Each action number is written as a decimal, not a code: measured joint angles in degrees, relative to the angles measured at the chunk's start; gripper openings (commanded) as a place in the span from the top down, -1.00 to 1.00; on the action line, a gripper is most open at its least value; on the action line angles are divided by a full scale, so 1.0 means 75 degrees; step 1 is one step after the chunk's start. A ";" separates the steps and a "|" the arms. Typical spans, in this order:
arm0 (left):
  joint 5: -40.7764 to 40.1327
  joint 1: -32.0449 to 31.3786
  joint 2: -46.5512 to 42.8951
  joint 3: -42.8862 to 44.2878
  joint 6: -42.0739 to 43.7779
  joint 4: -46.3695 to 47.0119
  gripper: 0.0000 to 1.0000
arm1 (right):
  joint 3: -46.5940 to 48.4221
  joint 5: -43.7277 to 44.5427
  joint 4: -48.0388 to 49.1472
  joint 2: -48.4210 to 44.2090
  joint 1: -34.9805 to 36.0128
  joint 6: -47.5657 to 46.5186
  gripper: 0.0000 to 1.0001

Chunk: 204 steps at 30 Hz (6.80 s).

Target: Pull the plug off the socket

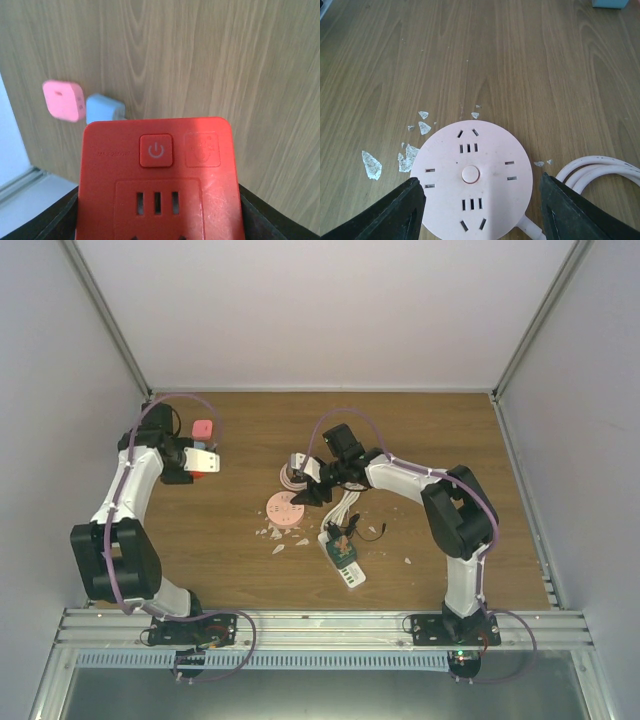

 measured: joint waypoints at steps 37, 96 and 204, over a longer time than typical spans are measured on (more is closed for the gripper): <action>-0.4881 -0.0708 0.1920 -0.1597 0.2946 0.3643 -0.20 | -0.0099 0.0076 0.0000 -0.0076 -0.0087 -0.0003 -0.31; 0.2425 -0.1125 -0.2518 -0.2326 -0.6056 0.3392 -0.98 | 0.3421 0.4395 -0.0804 0.2853 -0.0175 0.0245 -0.75; 0.4421 -0.2055 -0.2442 -0.2425 -0.5791 0.2372 -0.98 | -0.4380 0.0242 -0.1682 -0.4695 -0.2643 -0.5479 -0.99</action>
